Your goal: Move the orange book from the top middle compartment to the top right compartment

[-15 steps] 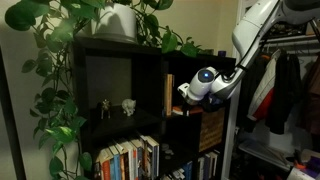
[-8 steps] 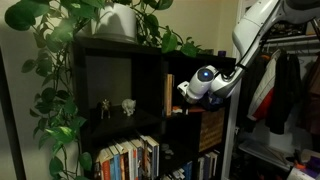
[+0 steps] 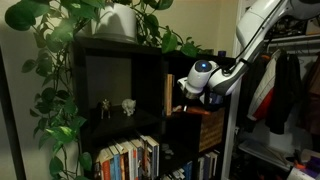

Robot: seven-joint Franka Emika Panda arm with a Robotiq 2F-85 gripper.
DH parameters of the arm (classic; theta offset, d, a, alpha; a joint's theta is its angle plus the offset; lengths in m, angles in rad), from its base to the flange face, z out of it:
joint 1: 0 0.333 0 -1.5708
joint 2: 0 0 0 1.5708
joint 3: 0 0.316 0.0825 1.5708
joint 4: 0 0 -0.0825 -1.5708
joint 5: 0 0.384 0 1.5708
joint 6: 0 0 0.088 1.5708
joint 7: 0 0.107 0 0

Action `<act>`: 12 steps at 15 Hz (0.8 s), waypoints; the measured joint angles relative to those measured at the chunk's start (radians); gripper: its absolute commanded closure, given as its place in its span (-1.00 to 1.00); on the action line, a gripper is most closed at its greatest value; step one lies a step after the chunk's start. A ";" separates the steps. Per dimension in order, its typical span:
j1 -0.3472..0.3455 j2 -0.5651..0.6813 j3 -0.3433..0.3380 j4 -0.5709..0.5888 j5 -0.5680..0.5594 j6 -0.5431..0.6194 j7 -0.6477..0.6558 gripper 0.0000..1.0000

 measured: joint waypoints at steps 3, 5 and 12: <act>0.000 -0.049 0.013 -0.031 0.065 0.000 0.000 0.87; 0.000 -0.083 0.016 -0.053 0.108 0.000 0.000 0.85; -0.018 -0.210 0.008 -0.132 0.298 0.048 0.022 0.95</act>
